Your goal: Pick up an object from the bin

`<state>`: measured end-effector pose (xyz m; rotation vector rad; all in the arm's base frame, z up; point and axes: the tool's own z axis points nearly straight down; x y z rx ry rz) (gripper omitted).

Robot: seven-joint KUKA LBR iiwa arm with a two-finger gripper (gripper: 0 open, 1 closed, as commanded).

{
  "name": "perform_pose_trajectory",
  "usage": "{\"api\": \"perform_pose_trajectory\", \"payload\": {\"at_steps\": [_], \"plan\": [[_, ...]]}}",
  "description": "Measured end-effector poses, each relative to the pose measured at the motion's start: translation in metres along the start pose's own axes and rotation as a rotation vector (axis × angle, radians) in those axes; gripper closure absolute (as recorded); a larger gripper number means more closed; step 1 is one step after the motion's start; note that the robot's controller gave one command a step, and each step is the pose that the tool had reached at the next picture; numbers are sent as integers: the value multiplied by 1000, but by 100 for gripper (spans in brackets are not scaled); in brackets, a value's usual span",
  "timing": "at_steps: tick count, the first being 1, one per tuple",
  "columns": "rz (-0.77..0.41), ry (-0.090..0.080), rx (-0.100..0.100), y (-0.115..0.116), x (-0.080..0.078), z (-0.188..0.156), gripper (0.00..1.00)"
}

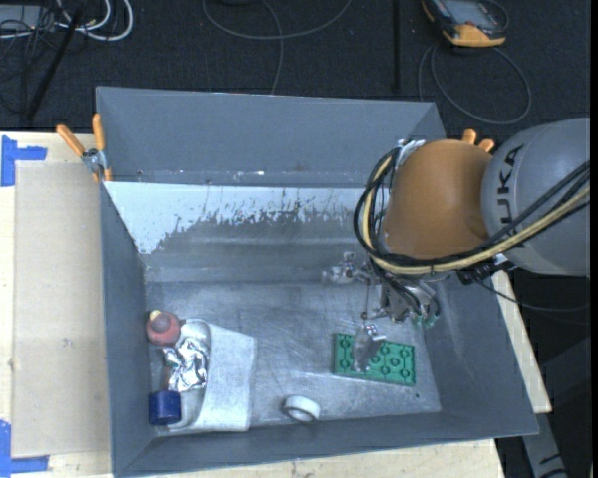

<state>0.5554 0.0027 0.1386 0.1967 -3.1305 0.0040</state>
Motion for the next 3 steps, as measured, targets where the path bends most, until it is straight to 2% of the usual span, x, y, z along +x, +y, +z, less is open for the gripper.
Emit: {"api": "perform_pose_trajectory", "payload": {"at_steps": [1, 2, 3], "plan": [[119, -9, -2, -43, 60, 69, 0], [116, -16, -2, -43, 56, 64, 100], [125, -13, -1, -46, 61, -107, 100]]}}
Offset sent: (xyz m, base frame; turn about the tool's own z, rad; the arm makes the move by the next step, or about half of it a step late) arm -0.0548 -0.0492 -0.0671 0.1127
